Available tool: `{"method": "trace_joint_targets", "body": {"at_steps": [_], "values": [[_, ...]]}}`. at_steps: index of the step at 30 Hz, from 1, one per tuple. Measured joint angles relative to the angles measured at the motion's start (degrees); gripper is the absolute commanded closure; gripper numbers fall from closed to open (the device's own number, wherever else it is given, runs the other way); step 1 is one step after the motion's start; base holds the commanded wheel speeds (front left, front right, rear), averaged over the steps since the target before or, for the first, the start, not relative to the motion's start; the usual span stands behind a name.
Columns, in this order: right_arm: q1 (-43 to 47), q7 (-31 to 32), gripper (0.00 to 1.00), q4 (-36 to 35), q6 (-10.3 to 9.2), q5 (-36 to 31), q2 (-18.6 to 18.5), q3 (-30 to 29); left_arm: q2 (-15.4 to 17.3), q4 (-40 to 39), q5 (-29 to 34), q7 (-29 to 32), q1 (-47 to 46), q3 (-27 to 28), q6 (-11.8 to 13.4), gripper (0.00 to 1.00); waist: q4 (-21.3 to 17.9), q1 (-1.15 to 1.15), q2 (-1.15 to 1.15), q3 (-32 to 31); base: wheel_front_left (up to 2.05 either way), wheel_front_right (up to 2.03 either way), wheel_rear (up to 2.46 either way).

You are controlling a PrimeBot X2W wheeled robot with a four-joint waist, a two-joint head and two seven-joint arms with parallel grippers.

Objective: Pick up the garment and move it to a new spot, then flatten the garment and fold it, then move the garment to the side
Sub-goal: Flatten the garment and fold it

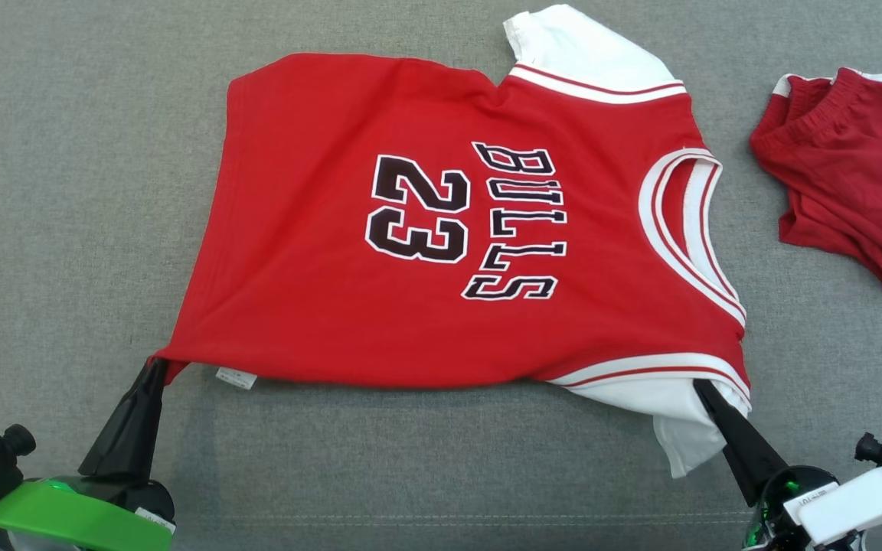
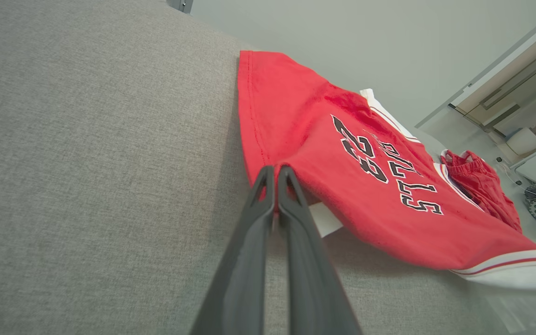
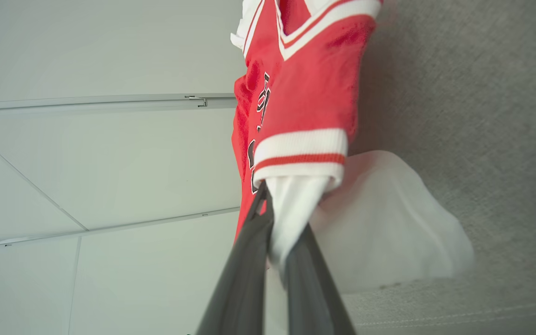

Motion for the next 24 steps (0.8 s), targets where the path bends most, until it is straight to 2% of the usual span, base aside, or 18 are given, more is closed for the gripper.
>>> {"method": "trace_joint_targets", "body": {"at_steps": [6, 24], "values": [[1.5, 0.2, 1.00, 0.2, -0.12, -0.6, -2.7, -2.1, 1.4, -0.5, 0.5, 0.0, 1.5, 1.3, 1.1, 1.00, 0.1, 0.00, 0.00, 0.3, 0.00, 0.00, 0.00], [-3.7, 1.5, 1.00, -1.6, -0.51, -0.7, -2.3, -1.3, 2.3, -6.2, 0.8, 1.3, 0.0, 0.0, 1.2, 1.00, -0.7, 0.00, 0.00, 5.5, 0.00, 0.00, 0.00]]}}
